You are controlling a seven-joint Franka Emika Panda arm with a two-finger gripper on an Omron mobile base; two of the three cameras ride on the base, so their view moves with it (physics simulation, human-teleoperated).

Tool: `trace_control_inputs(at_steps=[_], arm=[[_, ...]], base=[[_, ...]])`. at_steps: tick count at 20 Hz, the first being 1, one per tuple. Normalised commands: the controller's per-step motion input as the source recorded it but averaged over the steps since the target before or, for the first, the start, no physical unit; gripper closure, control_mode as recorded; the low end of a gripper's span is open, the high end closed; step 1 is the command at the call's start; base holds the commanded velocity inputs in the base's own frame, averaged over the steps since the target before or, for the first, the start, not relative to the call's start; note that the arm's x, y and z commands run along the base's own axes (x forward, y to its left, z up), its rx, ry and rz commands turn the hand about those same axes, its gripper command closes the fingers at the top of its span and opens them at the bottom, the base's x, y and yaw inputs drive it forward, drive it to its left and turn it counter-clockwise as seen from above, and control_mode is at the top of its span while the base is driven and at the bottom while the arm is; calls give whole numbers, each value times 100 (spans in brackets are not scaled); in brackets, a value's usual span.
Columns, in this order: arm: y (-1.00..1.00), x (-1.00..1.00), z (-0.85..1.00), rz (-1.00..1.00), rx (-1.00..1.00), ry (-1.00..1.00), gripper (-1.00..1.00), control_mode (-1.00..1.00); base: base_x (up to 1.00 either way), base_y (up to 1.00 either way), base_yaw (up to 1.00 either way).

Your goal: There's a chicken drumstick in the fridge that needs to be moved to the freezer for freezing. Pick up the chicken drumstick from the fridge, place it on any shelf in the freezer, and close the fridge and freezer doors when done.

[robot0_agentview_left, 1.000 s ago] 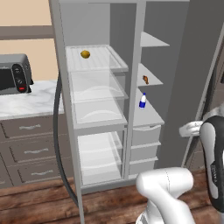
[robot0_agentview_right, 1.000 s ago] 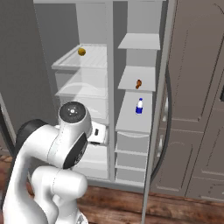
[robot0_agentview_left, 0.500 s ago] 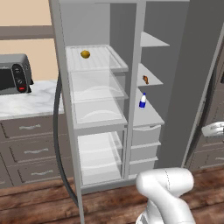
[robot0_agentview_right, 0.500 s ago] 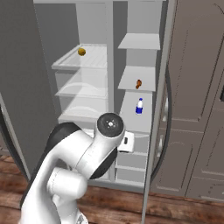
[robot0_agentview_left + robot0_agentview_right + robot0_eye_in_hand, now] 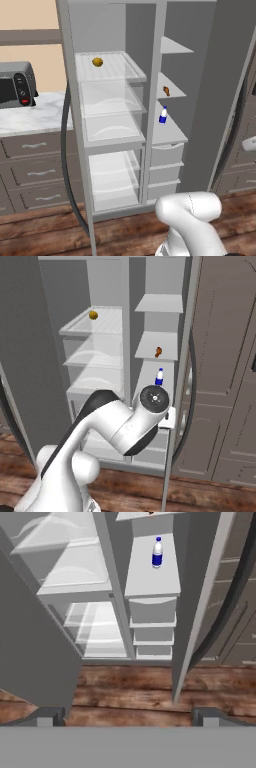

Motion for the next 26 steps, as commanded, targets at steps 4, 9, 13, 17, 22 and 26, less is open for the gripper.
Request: trace_control_inputs(at_steps=[4,9,13,17,22,26], arm=[[-36,35,0,0,0,0,-100,-100],[-30,35,0,0,0,0,-100,-100],[-53,47,-2,0,0,-4,-100,-100],[-43,24,-4,3,0,-12,-100,-100],[-38,46,-6,16,0,-11,-100,-100],[-43,20,-5,19,0,-15,-100,-100]], base=[[0,0,0],[0,0,0],[0,0,0],[0,0,0],[0,0,0],[0,0,0]])
